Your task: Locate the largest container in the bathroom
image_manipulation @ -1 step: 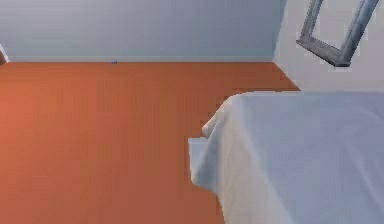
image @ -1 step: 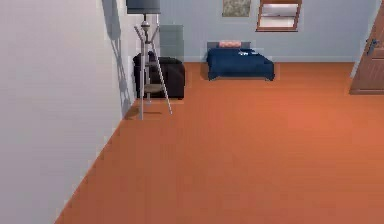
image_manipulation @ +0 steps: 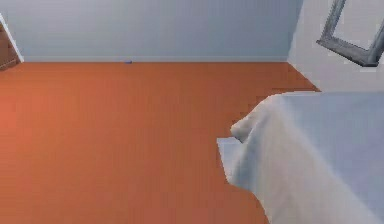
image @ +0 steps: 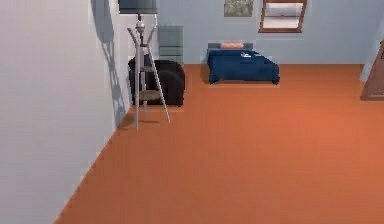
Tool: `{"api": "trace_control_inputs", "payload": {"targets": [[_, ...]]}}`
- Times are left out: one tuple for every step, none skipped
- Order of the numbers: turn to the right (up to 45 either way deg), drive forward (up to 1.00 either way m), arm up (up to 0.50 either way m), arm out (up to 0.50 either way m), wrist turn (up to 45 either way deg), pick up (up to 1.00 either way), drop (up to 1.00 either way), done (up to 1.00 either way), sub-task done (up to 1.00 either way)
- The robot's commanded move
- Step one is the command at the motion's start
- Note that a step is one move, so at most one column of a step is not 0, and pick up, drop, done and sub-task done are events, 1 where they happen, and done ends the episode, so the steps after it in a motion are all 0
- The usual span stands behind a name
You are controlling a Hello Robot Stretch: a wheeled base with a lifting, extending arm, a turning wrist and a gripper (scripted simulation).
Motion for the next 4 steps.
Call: {"api": "trace_control_inputs", "payload": {"targets": [[33.0,0.00,0.00,0.00,0.0,0.00,0.00,0.00,0.00],[0.0,1.00,0.00,0.00,0.0,0.00,0.00,0.00,0.00],[0.0,1.00,0.00,0.00,0.0,0.00,0.00,0.00,0.00],[3.0,0.00,0.00,0.00,0.0,0.00,0.00,0.00,0.00]]}}
